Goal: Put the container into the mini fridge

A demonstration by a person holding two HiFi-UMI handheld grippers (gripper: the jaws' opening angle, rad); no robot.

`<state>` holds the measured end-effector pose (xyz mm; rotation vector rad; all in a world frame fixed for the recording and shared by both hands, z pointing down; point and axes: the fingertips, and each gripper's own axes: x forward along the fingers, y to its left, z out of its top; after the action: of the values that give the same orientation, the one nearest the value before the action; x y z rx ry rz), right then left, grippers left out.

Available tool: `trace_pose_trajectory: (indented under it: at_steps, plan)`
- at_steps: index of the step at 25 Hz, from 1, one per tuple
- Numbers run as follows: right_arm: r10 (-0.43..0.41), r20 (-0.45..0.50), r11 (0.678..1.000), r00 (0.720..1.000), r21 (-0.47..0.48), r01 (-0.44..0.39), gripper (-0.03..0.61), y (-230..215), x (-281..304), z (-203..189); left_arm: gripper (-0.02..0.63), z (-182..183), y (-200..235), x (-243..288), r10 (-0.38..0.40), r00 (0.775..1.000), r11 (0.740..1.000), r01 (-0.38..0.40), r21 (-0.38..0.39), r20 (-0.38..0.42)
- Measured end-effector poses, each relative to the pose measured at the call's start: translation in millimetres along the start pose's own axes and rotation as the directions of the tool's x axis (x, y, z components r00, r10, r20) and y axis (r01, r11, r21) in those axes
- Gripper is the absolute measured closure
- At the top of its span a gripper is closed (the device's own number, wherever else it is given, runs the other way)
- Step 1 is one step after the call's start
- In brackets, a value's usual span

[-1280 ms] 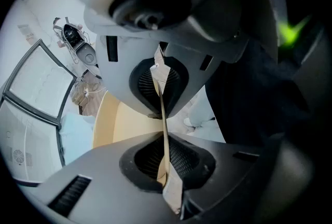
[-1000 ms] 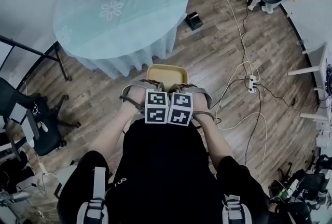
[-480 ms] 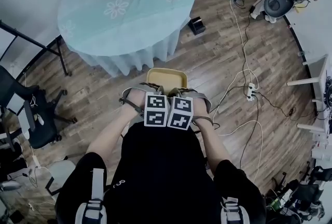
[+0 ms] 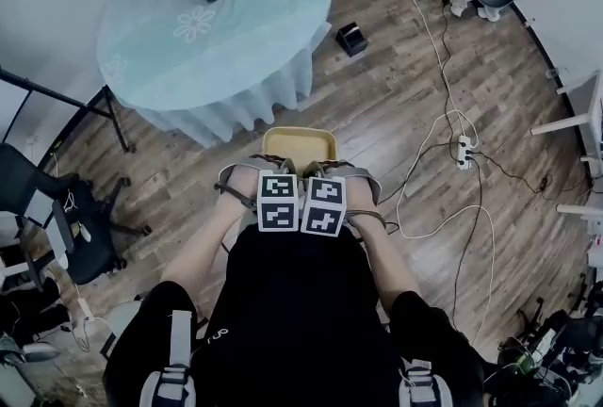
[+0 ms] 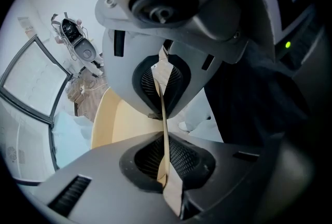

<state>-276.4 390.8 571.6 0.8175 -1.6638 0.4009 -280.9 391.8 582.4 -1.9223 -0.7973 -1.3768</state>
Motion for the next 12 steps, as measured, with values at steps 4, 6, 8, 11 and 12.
trace_pose_trajectory:
  at_steps: [4, 6, 8, 11, 12]
  plan:
    - [-0.031, 0.005, 0.999, 0.999, 0.006, 0.031, 0.569, -10.6, -8.6, -13.7, 0.597, 15.2, 12.0, -0.6, 0.029, 1.0, 0.999, -0.029, 0.016, -0.002]
    - [-0.04, 0.014, 0.999, 0.999, 0.006, 0.04, 0.569, -13.1, -13.3, -17.4, 0.597, 20.9, 15.2, -2.7, 0.038, 0.999, 0.999, -0.038, 0.022, -0.007]
    - [-0.054, 0.023, 0.999, 0.998, 0.002, 0.054, 0.569, -19.5, -18.3, -19.2, 0.597, 23.9, 21.9, -6.5, 0.056, 0.998, 0.998, -0.056, 0.027, -0.019]
    - [-0.076, 0.033, 0.997, 0.997, -0.013, 0.077, 0.569, -29.8, -23.5, -17.6, 0.597, 23.7, 32.1, -12.1, 0.083, 0.996, 0.996, -0.082, 0.023, -0.032]
    - [-0.081, 0.038, 0.997, 0.996, -0.017, 0.082, 0.569, -32.5, -24.2, -16.3, 0.597, 22.9, 34.6, -13.4, 0.086, 0.996, 0.996, -0.086, 0.021, -0.035]
